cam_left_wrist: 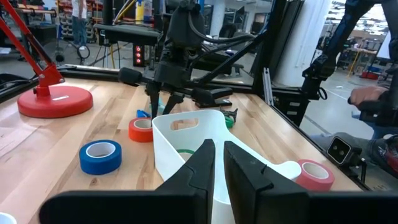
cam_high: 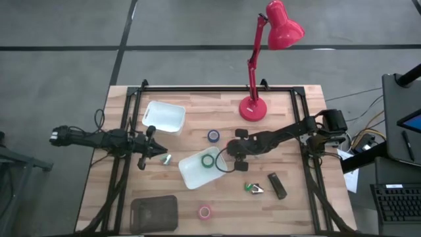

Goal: Pick and place Stapler, Stapler remover, tape
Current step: Put the orange tape into the bottom white bin

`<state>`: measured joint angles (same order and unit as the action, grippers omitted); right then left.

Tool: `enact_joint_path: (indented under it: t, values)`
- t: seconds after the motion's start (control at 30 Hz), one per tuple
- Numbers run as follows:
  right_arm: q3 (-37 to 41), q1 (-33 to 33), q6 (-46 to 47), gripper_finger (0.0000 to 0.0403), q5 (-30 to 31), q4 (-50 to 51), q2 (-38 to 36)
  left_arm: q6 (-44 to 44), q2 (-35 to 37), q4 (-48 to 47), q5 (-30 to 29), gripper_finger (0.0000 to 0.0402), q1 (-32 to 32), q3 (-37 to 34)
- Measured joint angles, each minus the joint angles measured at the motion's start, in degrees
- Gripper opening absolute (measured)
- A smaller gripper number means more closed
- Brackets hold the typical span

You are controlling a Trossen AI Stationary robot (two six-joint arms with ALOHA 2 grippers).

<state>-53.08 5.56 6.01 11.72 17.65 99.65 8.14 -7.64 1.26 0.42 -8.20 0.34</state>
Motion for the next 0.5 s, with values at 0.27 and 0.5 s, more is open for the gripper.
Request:
enact_joint_path:
  t: [0.27, 0.5]
  values:
    - [-5.40, 0.04, -0.02, 0.0030, 2.06, 7.82, -0.10, 0.01, 0.00, 0.00, -0.01, 0.0039, 0.00, 0.00]
    - [-13.54, 0.09, -0.45, 0.0031, 7.14, 17.10, -0.17, 0.01, 0.00, 0.00, -0.01, 0.0039, -0.01, 0.00]
